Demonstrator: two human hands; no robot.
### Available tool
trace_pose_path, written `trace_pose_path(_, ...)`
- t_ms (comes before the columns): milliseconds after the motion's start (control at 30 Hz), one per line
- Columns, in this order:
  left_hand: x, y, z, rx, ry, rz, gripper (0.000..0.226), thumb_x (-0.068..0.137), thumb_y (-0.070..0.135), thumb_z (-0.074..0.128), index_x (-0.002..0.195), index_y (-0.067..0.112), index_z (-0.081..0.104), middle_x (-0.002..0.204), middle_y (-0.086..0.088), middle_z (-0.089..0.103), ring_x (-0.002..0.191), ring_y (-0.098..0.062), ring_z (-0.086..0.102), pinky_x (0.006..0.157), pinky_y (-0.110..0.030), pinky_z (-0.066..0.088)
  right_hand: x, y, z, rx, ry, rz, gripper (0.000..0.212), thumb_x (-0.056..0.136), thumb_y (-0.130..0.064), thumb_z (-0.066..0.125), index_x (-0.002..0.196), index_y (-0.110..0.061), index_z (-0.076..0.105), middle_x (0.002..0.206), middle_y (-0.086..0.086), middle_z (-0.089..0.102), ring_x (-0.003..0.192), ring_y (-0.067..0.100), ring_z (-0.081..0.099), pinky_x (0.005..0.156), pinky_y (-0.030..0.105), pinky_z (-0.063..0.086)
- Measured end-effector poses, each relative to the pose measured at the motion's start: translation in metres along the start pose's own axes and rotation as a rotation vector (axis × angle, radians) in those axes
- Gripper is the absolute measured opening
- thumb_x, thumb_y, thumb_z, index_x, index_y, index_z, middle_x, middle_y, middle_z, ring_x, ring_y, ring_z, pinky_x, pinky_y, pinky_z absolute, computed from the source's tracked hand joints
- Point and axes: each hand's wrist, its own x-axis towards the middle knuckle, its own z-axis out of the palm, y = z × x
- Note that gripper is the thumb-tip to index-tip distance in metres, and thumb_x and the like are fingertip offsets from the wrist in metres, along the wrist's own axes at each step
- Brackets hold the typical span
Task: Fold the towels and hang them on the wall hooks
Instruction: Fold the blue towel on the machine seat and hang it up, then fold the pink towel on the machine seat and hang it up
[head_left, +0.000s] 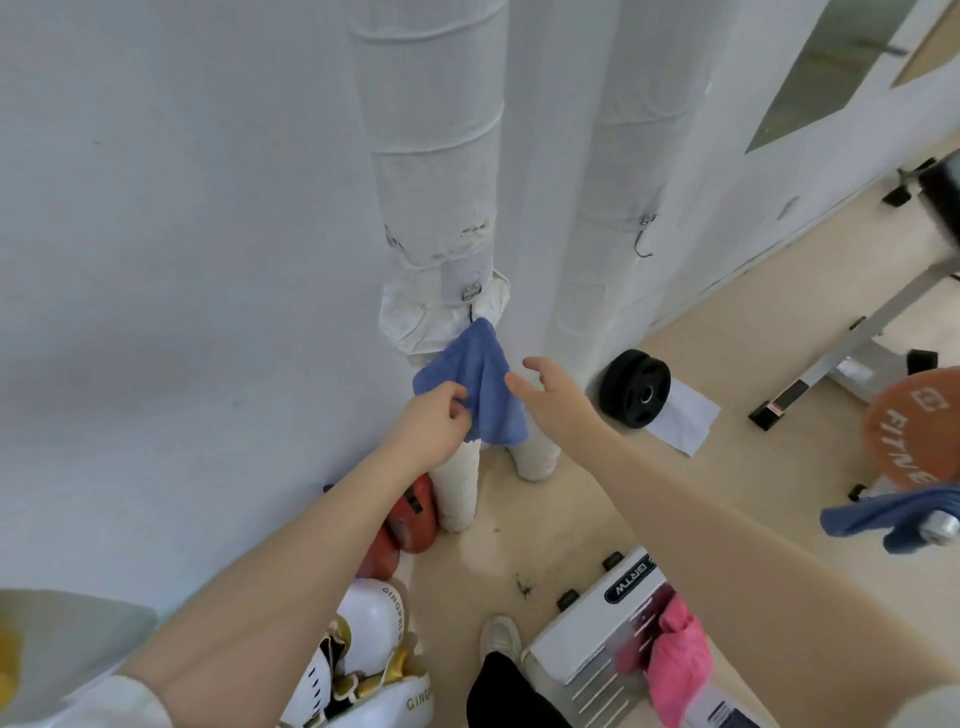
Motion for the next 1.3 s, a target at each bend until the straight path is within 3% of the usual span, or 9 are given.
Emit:
trace_pose_path(67,-0.017,-0.004,0.004,-0.044,-0.020,0.030,0.028,0.091,0.016,0.042,0.115,0.016,0.056,0.101,-0.007,0.066,0.088,-0.023,0.062,0.073,-0.029,0.047,-0.026,0.007,0.001,0.002,0.021,-0.018,0.045,0.094,-0.034,0.048,0.135,-0.017,0.042,0.139,0.002,0.042,0.116,0.013,0.043,0.089,0.023,0.031)
trace_pose_path(200,-0.047,-0.010,0.021,-0.088,-0.076,0.072,0.019,0.091,0.017,0.047,0.105,0.018,0.059,0.091,0.004,0.066,0.074,-0.010,0.063,0.063,-0.017,0.041,-0.078,0.031,0.004,-0.066,0.094,-0.038,0.033,0.092,-0.024,0.051,0.124,-0.014,0.052,0.128,0.003,0.051,0.112,0.015,0.048,0.083,0.020,0.031)
trace_pose_path(433,-0.099,0.008,0.074,-0.141,-0.210,0.077,0.017,0.092,0.011,0.046,0.102,0.012,0.060,0.090,-0.003,0.068,0.074,-0.017,0.062,0.069,-0.026,0.047,-0.171,0.090,-0.025,-0.050,0.150,0.060,0.026,0.093,-0.021,0.050,0.117,-0.016,0.057,0.125,0.002,0.053,0.105,0.013,0.049,0.080,0.023,0.036)
trace_pose_path(567,-0.134,0.034,0.120,-0.096,-0.310,0.152,0.017,0.092,0.013,0.045,0.103,0.017,0.058,0.088,0.001,0.066,0.068,-0.010,0.060,0.075,-0.034,0.050,-0.226,0.118,-0.051,-0.034,0.227,0.142,0.022,0.093,-0.019,0.047,0.111,-0.013,0.060,0.101,-0.003,0.055,0.091,0.013,0.052,0.077,0.025,0.039)
trace_pose_path(767,-0.212,0.082,0.215,-0.052,-0.523,0.238,0.018,0.092,0.006,0.043,0.104,0.011,0.056,0.081,0.001,0.062,0.063,-0.009,0.055,0.054,-0.013,0.044,-0.344,0.193,-0.089,-0.054,0.280,0.224,0.017,0.091,-0.010,0.049,0.098,-0.005,0.063,0.090,-0.003,0.057,0.083,0.014,0.054,0.085,0.032,0.044)
trace_pose_path(933,-0.306,0.126,0.317,0.011,-0.691,0.346,0.022,0.090,0.009,0.046,0.109,0.007,0.057,0.087,-0.004,0.065,0.077,-0.023,0.061,0.071,-0.031,0.049,-0.490,0.271,-0.135,-0.033,0.421,0.398,0.022,0.094,-0.014,0.047,0.108,-0.007,0.062,0.113,0.006,0.063,0.105,0.021,0.056,0.084,0.025,0.039)
trace_pose_path(1033,-0.383,0.147,0.384,0.002,-0.785,0.378,0.020,0.091,0.005,0.045,0.109,0.009,0.054,0.076,0.001,0.061,0.060,-0.014,0.057,0.056,-0.023,0.046,-0.589,0.325,-0.158,-0.053,0.509,0.502,0.025,0.095,-0.016,0.045,0.113,-0.008,0.061,0.117,0.005,0.061,0.109,0.020,0.055,0.087,0.027,0.040)
trace_pose_path(1133,-0.457,0.165,0.446,0.022,-0.852,0.430,0.027,0.090,0.005,0.047,0.116,0.009,0.052,0.075,0.002,0.061,0.059,-0.011,0.057,0.057,-0.026,0.042,-0.680,0.374,-0.179,-0.119,0.550,0.575,0.025,0.094,-0.013,0.045,0.110,-0.008,0.063,0.114,0.007,0.064,0.097,0.021,0.058,0.081,0.030,0.045)
trace_pose_path(1300,-0.544,0.190,0.519,0.129,-0.911,0.559,0.029,0.090,0.017,0.048,0.119,0.021,0.051,0.094,-0.003,0.061,0.078,-0.023,0.063,0.069,-0.039,0.053,-0.787,0.456,-0.216,-0.180,0.589,0.688,0.035,0.094,-0.012,0.045,0.127,-0.003,0.052,0.132,0.013,0.051,0.124,0.028,0.045,0.099,0.031,0.033)
